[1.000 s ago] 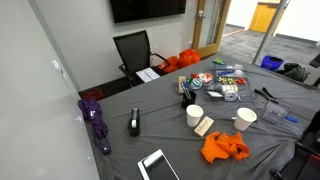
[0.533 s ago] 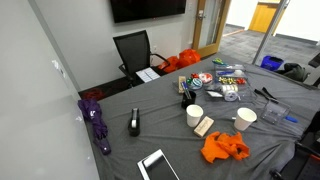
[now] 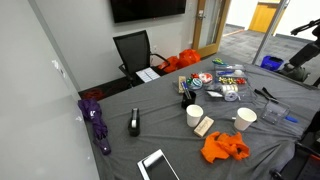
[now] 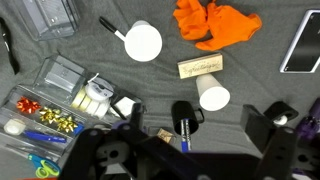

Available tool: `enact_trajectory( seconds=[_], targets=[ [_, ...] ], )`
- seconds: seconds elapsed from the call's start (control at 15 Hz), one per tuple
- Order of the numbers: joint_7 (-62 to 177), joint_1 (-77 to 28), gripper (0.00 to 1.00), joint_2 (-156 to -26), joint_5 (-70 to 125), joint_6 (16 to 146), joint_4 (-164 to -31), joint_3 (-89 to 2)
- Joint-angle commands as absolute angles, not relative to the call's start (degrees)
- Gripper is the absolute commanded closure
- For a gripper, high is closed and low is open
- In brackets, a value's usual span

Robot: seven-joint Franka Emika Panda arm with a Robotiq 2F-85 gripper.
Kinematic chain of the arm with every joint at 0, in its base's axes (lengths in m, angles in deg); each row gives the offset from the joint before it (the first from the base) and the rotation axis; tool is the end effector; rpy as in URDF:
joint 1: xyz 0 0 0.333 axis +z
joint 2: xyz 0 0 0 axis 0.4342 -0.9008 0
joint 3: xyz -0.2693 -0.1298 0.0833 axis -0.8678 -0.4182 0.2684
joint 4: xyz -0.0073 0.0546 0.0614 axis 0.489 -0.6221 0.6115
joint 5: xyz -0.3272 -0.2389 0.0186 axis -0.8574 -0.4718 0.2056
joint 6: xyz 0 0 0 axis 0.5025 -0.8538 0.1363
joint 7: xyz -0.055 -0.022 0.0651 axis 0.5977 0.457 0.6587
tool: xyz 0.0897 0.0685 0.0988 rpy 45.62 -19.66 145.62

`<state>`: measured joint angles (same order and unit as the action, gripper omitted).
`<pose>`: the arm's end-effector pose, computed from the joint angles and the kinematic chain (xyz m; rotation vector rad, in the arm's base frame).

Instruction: Put the right cup in the left cup

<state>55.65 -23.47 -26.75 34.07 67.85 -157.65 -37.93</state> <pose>0.3565 0.0275 0.4592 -3.0604 0.0159 -0.4348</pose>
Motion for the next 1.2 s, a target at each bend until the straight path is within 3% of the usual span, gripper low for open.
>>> enact_trajectory(
  seconds=[0.0, 0.8, 1.13],
  targets=[
    [55.95, -25.86, 0.0, -32.61, 31.3, 73.58, -158.82, -37.33],
    [54.29, -26.72, 0.0, -44.93, 31.72, 83.68, -162.33, -41.29],
    [55.42, -26.45, 0.0, -43.29, 31.57, 80.88, -161.38, -40.53]
  ],
)
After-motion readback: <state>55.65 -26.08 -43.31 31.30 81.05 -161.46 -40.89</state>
